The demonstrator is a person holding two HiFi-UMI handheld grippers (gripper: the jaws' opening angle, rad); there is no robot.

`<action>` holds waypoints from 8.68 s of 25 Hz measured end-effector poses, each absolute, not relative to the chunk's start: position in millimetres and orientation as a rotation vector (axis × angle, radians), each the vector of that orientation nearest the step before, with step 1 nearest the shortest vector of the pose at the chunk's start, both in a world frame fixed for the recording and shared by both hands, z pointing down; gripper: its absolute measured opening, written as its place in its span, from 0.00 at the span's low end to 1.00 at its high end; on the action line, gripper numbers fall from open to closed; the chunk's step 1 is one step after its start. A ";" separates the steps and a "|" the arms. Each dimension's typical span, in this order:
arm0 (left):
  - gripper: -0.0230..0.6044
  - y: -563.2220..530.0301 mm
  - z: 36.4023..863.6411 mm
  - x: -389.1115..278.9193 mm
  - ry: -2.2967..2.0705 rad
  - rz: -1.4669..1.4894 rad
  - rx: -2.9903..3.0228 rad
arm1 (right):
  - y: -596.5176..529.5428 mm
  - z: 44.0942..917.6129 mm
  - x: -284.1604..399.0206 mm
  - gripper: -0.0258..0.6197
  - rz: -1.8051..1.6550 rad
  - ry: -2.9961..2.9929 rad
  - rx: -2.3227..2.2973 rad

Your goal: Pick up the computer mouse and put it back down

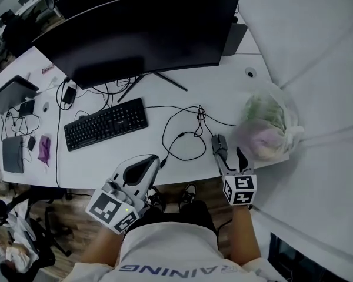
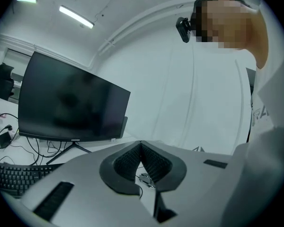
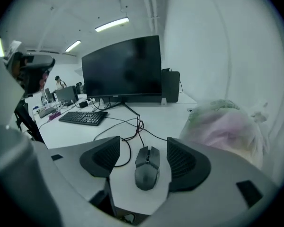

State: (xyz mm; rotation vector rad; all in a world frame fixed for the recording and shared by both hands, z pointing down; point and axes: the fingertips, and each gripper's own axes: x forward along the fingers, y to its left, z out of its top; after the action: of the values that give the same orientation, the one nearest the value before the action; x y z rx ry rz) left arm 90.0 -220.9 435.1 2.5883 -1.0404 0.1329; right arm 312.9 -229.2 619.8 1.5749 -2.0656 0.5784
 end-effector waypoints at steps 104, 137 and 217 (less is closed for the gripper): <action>0.04 -215.1 321.0 -5.5 -1.227 -0.233 2.771 | -240.2 326.6 241.2 0.51 -0.144 -2.446 1.816; 0.04 -218.3 370.8 40.2 -1.206 0.021 2.668 | -264.2 548.4 309.7 0.51 0.370 -2.146 1.647; 0.04 -190.7 352.7 34.5 -1.112 -0.110 2.747 | -228.6 403.5 262.1 0.12 -0.107 -2.249 1.735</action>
State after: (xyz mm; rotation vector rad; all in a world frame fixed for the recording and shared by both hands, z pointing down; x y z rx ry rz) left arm 34.5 -190.7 352.7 2.7468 -1.1118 -0.1098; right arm 262.1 -228.6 403.5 1.7349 -2.2493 -0.1069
